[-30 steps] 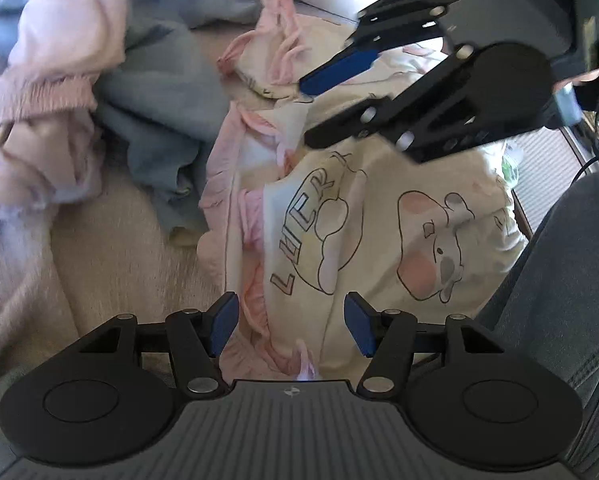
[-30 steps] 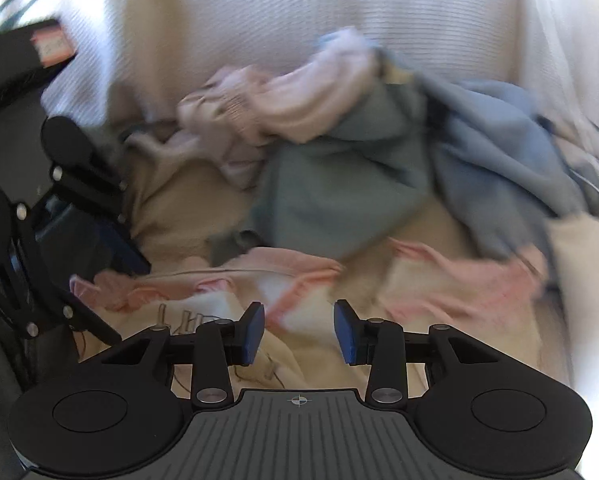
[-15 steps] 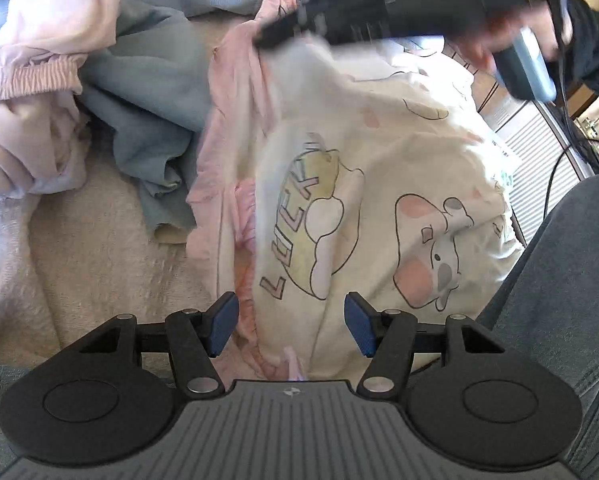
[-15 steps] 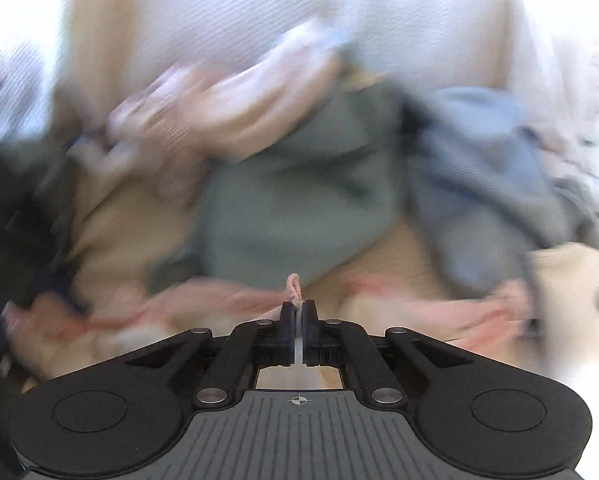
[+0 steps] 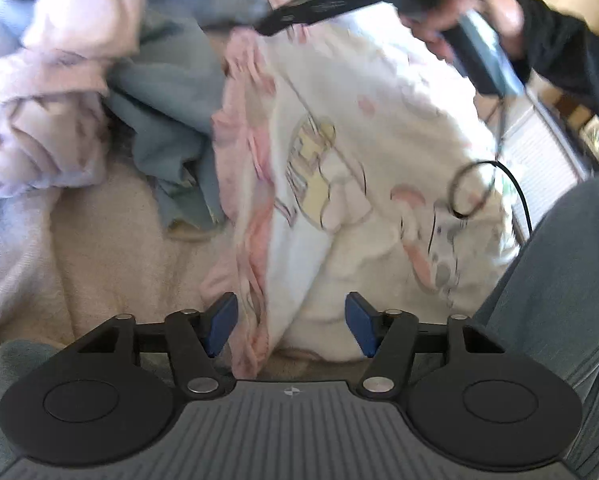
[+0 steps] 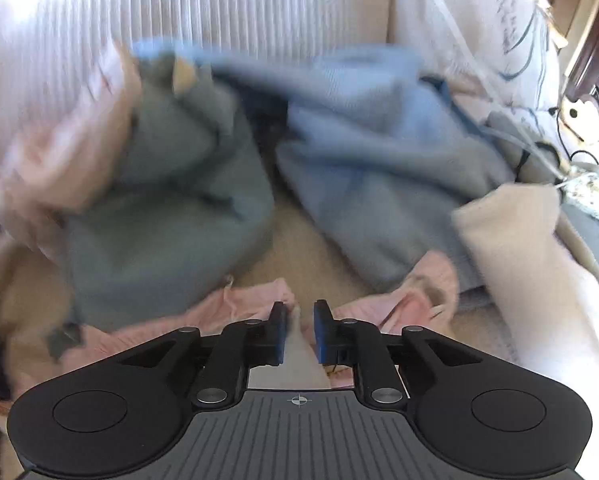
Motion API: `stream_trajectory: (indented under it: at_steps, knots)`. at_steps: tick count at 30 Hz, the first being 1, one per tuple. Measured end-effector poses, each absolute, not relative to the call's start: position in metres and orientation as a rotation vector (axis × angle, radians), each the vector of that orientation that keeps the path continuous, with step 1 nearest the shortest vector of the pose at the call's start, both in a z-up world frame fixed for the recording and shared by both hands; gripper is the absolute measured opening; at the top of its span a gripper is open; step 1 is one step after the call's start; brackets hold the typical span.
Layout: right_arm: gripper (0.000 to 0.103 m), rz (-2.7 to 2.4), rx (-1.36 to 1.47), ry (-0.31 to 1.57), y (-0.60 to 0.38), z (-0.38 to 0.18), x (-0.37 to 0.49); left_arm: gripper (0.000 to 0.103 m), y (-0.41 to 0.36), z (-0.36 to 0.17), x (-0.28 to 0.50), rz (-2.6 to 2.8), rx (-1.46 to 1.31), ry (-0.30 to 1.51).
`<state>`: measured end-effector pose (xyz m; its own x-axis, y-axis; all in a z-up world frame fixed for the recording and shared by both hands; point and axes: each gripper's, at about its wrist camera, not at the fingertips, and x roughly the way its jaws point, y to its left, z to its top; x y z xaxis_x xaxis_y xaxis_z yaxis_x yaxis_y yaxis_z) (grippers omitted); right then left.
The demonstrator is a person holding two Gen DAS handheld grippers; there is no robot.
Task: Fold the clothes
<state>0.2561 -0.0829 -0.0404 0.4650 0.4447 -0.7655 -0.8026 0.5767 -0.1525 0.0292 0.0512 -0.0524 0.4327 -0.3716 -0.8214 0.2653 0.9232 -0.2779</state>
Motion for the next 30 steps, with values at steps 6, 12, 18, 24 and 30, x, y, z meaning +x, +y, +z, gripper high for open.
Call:
stream_trajectory:
  at_steps: [6, 12, 18, 24, 30]
  knots:
    - [0.017, 0.977, -0.51, 0.715, -0.088, 0.0, 0.215, 0.026, 0.053, -0.055, 0.037, -0.292, -0.121, 1.017]
    - [0.016, 1.089, -0.744, 0.815, -0.048, -0.048, 0.177, 0.023, 0.043, -0.057, 0.037, -0.27, -0.087, 0.973]
    - [0.02, 1.035, -0.793, 0.872, -0.044, -0.069, 0.174, 0.023, 0.028, -0.07, 0.049, -0.306, -0.03, 0.977]
    - [0.005, 1.024, -0.774, 0.936, -0.05, -0.076, 0.174, 0.002, 0.034, -0.061, 0.049, -0.326, -0.08, 0.944]
    - [0.001, 1.012, -0.523, 0.865, -0.075, -0.03, 0.185, 0.001, 0.05, -0.02, 0.021, -0.244, -0.052, 0.889]
